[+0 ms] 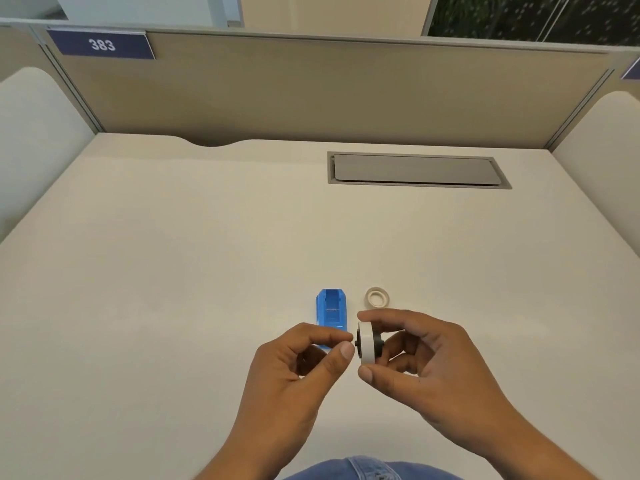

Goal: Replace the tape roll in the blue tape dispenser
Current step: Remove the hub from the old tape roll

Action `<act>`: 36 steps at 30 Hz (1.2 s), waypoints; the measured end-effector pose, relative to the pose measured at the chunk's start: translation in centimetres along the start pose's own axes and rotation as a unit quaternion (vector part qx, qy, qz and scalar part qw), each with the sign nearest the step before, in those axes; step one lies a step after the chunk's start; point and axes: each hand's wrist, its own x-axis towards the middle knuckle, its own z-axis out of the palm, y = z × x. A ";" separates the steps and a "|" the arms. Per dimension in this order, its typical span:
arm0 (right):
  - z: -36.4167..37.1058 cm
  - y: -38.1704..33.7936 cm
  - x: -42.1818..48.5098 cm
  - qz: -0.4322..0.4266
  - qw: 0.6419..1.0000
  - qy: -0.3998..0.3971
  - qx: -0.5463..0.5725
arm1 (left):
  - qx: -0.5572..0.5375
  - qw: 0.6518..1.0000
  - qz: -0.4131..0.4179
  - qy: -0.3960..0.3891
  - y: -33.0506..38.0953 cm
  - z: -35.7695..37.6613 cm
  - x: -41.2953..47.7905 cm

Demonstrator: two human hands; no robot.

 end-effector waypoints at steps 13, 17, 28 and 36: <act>-0.1 0.1 0.2 0.008 1.000 -0.013 -0.013 | 0.010 1.000 0.012 -0.013 -0.1 0.2 0.4; 0.0 0.1 0.3 0.004 1.000 -0.017 -0.009 | 0.012 1.000 0.011 -0.014 -0.2 0.2 0.5; -0.2 0.6 0.4 -0.012 1.000 -0.019 -0.007 | 0.014 0.999 -0.002 -0.032 -0.1 -0.2 0.8; -0.8 1.3 0.9 -0.030 0.999 -0.008 -0.019 | 0.017 1.000 -0.008 -0.010 -0.3 -0.5 1.1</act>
